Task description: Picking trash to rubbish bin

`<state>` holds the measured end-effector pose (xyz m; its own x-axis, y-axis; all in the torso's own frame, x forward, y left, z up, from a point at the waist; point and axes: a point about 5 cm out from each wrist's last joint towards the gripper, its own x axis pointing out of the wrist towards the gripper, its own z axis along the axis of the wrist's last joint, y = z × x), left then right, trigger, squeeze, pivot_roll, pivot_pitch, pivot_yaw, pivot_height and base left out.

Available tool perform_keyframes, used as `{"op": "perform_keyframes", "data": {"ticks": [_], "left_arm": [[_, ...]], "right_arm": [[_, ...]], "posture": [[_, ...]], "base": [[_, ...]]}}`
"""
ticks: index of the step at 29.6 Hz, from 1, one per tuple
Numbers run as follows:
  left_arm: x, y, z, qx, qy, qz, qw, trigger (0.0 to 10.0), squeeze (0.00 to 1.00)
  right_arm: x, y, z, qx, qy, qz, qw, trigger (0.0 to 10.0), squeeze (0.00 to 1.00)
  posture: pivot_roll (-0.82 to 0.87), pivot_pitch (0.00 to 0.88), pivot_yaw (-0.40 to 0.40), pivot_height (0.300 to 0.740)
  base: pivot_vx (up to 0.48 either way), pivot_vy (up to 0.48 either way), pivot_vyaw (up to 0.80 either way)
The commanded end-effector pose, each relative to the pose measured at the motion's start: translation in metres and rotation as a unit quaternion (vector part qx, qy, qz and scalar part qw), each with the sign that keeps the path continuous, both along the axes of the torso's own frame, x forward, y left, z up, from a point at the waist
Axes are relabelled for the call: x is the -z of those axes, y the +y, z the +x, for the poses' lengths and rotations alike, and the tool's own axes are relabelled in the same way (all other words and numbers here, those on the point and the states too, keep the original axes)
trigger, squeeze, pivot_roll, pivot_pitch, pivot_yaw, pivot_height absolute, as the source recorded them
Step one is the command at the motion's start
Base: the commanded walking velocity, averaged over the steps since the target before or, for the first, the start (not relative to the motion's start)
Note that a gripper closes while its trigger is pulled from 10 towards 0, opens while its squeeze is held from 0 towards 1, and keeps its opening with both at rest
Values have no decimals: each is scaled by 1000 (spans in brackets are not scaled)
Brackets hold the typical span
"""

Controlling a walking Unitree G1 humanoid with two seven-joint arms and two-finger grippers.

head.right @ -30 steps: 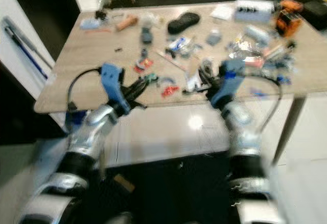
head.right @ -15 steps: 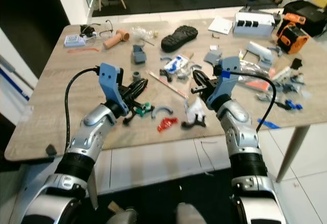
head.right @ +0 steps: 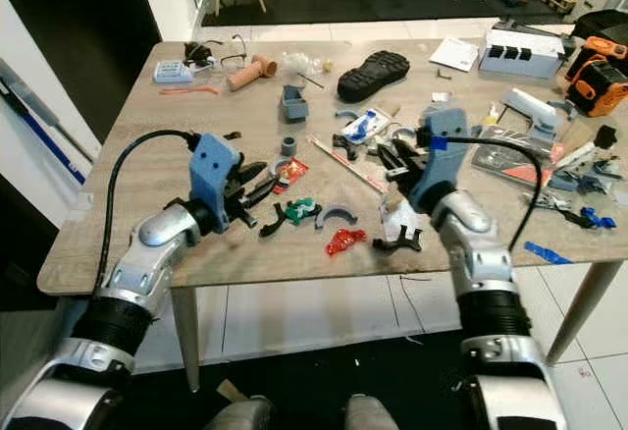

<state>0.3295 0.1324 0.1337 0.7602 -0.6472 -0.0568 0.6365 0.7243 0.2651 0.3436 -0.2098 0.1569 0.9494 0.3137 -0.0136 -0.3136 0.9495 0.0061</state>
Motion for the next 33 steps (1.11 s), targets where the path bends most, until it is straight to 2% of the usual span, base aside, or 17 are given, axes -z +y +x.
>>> {"op": "perform_keyframes", "data": {"ticks": [1,4,5,12,13,14,15,19,24,28,33], "left_arm": [[-1,2,-2,10,-5,26,1000,10000,1000],[-2,-2,-3,16,-7,34,999,10000,1000],[-3,-11,-4,28,-6,33,999,10000,1000],[3,-26,-5,30,8,56,998,10000,1000],[4,-26,-4,22,10,57,998,10000,1000],[4,-27,-2,7,14,50,999,10000,1000],[5,-27,1,-15,25,38,999,10000,0],[5,-30,2,-17,36,36,999,10000,0],[10,-33,3,-12,70,83,994,10000,0],[15,-35,3,-6,105,94,990,10000,0],[14,-39,3,4,102,110,989,10000,0]], "right_arm": [[0,-6,2,13,12,-10,1000,10000,1000],[0,-18,2,36,21,-26,999,10000,1000],[1,-25,3,52,28,-38,998,10000,1000],[4,-35,4,92,48,-51,993,10000,1000],[6,-36,5,100,54,-52,992,10000,902],[7,-38,5,107,60,-57,991,10000,0],[9,-40,5,114,66,-59,989,10000,0],[10,-42,5,118,71,-59,989,10000,0],[11,-44,6,123,82,-60,987,10000,0],[10,-45,7,126,88,-62,986,10000,0],[9,-45,8,125,89,-61,986,10000,0]], "posture": [[-84,0,16,740],[-84,0,16,740],[-84,0,16,740],[-86,0,22,740],[-86,0,22,740],[-84,0,23,740],[-84,0,23,740],[-80,0,24,740],[-81,0,25,740],[-80,0,27,740],[-80,0,27,740]], "base": [[0,0,0],[0,0,0],[0,0,0],[0,0,0],[0,0,0],[0,0,0],[0,0,0],[0,0,0],[0,0,0],[0,0,0],[0,0,0]]}}
